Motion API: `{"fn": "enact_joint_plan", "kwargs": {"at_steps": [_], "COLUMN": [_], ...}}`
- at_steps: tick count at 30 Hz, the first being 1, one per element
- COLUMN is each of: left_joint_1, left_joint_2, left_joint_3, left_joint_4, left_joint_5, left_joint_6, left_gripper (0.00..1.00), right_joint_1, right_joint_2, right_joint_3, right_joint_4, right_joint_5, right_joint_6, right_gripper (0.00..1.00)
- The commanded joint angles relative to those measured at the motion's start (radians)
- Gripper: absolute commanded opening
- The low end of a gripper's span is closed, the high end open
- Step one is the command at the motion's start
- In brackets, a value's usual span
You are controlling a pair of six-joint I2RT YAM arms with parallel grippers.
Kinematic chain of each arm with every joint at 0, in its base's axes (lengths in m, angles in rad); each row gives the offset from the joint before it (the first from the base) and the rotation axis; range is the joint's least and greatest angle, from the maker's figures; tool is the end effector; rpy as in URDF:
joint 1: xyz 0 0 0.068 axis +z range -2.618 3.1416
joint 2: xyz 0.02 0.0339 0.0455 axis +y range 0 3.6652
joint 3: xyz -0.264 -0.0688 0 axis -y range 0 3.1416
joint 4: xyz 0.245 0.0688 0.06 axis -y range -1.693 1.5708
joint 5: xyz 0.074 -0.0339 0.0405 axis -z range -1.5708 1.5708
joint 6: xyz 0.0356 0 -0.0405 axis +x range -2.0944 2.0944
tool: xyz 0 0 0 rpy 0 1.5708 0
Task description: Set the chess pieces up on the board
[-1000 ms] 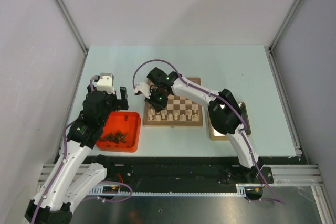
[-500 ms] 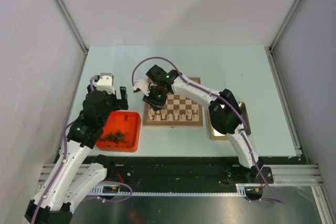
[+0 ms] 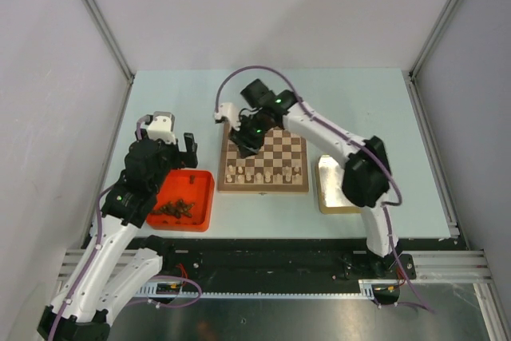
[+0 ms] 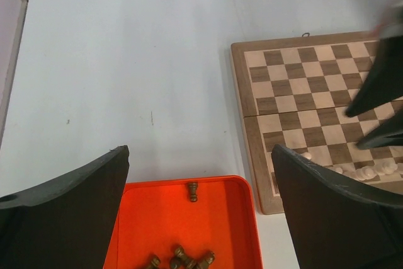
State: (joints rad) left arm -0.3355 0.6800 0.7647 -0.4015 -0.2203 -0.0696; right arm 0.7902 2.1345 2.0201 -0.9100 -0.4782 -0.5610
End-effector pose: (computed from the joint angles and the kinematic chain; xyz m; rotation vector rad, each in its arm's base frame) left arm 0.1509 -0.0444 0.3261 0.0996 1.8776 -0.0701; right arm 0.3164 0.3427 0.2781 -1.7428 1.8942 0.7041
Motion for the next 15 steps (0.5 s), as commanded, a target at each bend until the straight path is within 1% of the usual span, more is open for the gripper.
{"fn": "enact_joint_plan", "kwargs": {"at_steps": [1,2,4,5,6,8,9,10,11,12,13,15], "left_joint_1": [0.010,0.010,0.010,0.010,0.010,0.010,0.010,0.010,0.010,0.010,0.010,0.010], "left_joint_2": [-0.011,-0.010,-0.011,-0.014,-0.020,-0.026,-0.030,-0.031,-0.030,-0.028,-0.023,-0.016], "left_joint_3": [-0.007,-0.005,-0.005,-0.007,-0.008,-0.015,-0.016,-0.019,-0.019,-0.021,-0.021,-0.022], "left_joint_4": [0.053,0.055,0.056,0.058,0.061,0.069,0.073,0.075,0.076,0.078,0.079,0.081], "left_joint_5": [0.099,0.110,0.134,0.153,0.159,0.168,0.168,0.170,0.173,0.176,0.177,0.182], "left_joint_6": [0.021,0.021,0.024,0.024,0.028,0.031,0.033,0.034,0.033,0.034,0.036,0.037], "left_gripper": [1.00,1.00,1.00,1.00,1.00,1.00,1.00,1.00,1.00,1.00,1.00,1.00], "right_joint_1": [-0.068,-0.084,-0.146,-0.169,-0.225,-0.290,-0.328,-0.401,-0.448,-0.488,-0.570,-0.640], "right_joint_2": [-0.226,-0.295,-0.364,-0.436,-0.467,-0.552,-0.579,-0.599,-0.616,-0.642,-0.648,-0.654], "right_joint_3": [-0.118,-0.186,-0.268,-0.341,-0.374,-0.466,-0.490,-0.520,-0.544,-0.593,-0.613,-0.670], "right_joint_4": [-0.046,-0.050,-0.056,-0.062,-0.070,-0.087,-0.107,-0.116,-0.125,-0.147,-0.161,-0.199], "right_joint_5": [-0.131,-0.146,-0.181,-0.198,-0.213,-0.243,-0.259,-0.267,-0.273,-0.280,-0.280,-0.270], "right_joint_6": [-0.112,-0.155,-0.192,-0.210,-0.244,-0.263,-0.279,-0.289,-0.296,-0.312,-0.316,-0.332], "right_gripper": [0.45,0.45,0.47,0.48,0.48,0.49,0.49,0.49,0.49,0.49,0.49,0.50]}}
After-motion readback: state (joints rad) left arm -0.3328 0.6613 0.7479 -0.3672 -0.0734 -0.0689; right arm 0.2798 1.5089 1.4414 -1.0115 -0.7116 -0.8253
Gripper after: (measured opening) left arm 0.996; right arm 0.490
